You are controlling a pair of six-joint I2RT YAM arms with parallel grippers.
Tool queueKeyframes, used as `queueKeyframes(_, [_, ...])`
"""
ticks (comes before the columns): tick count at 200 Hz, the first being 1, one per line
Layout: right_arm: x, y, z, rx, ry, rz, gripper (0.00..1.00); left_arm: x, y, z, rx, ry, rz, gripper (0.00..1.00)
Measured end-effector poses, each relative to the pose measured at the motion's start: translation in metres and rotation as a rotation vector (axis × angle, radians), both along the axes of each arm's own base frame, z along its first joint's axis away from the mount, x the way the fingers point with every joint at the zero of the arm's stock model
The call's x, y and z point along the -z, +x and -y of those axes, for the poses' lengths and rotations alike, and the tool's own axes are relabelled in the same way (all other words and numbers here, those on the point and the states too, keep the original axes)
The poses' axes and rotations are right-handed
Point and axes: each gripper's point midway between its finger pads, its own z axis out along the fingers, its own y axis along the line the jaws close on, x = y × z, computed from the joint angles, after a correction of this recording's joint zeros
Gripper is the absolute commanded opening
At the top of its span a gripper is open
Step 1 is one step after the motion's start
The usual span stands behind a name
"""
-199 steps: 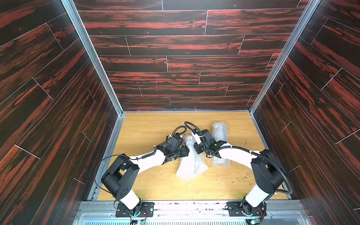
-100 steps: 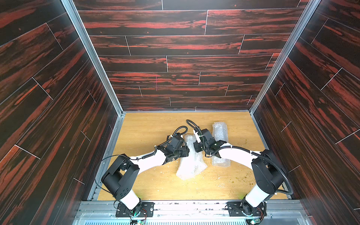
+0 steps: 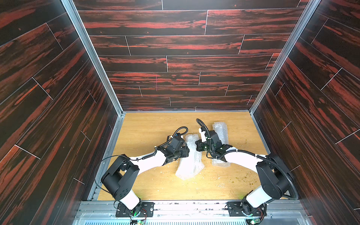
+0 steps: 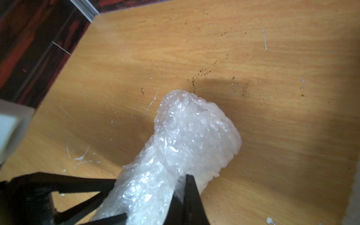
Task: Unwrap the vase from the bubble wrap
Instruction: Unwrap the bubble wrap at the center of the board.
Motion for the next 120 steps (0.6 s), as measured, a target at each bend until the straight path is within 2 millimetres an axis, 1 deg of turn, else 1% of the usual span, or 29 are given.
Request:
queueKeyframes(27, [0.002,0.000,0.007,0.044,0.050,-0.033,0.00,0.000,-0.001,0.001,0.006,-0.003,0.007,0.56])
queueKeyframes(77, [0.000,-0.001,0.010,0.090,0.136,-0.070,0.00,0.001,0.000,0.002,0.009,-0.008,0.016,0.57])
queueKeyframes(120, [-0.004,-0.003,0.027,0.127,0.170,-0.055,0.00,0.002,0.000,0.002,0.006,-0.016,0.031,0.57])
